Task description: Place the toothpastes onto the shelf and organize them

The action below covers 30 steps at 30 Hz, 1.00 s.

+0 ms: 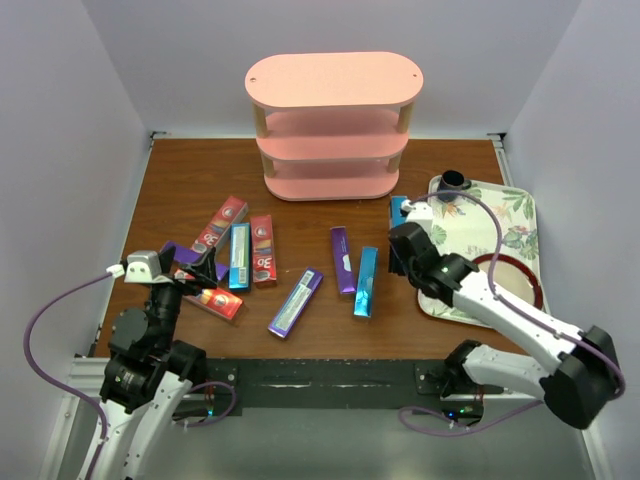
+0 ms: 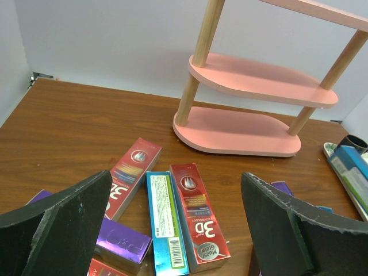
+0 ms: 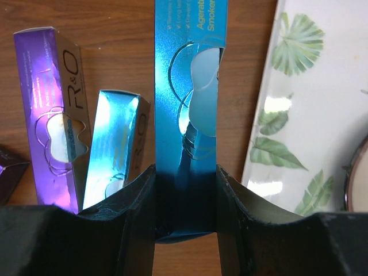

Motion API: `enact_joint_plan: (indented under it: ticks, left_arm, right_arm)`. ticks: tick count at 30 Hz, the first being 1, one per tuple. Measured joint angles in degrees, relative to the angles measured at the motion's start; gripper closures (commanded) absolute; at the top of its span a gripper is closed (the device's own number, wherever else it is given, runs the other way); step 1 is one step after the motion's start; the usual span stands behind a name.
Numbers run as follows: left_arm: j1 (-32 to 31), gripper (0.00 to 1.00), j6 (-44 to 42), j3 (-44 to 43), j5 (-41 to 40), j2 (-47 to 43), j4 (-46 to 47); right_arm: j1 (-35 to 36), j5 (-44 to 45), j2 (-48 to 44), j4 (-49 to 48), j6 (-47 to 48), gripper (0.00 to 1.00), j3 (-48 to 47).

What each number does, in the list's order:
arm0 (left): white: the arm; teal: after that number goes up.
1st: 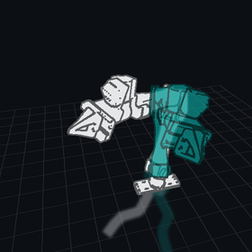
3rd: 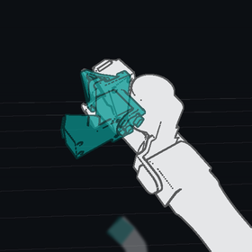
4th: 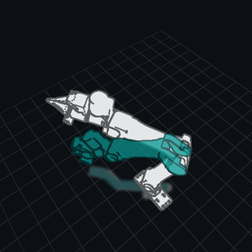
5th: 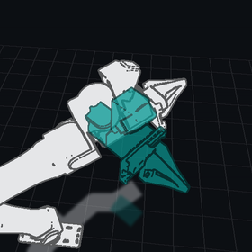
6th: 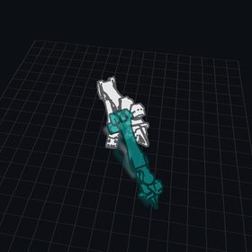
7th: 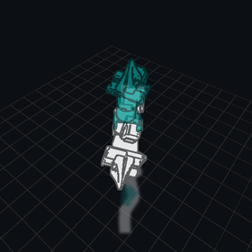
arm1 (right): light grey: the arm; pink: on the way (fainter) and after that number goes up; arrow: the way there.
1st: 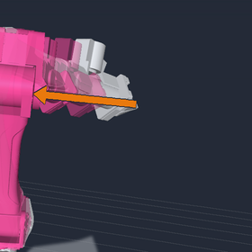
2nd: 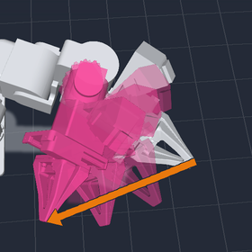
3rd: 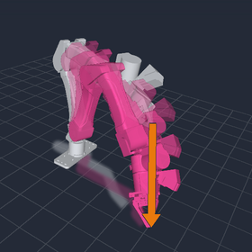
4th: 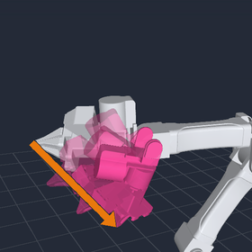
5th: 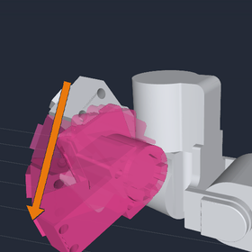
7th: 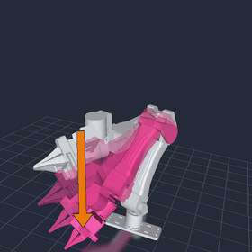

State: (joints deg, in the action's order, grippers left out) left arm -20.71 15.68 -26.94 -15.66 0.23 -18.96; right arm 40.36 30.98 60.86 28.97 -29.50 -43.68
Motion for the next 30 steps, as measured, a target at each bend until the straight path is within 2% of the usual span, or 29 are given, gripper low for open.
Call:
enact_joint_plan:
  ticks: [12, 19, 30]
  left_arm:
    - [0.0, 0.0, -0.04, 0.0, 0.02, 0.0, 0.04]
    - [0.0, 0.01, -0.11, 0.0, 0.04, 0.0, 0.76]
    - [0.0, 0.01, -0.22, 0.02, 0.55, 0.0, 1.73]
  right_arm:
    - [-13.49, -15.78, 22.75, -16.85, 11.74, 0.75, -11.52]
    - [-16.06, -18.4, 35.47, -23.32, 14.84, 0.75, -21.44]
    - [-17.46, -18.43, 47.28, -30.91, 15.61, 0.71, -26.47]
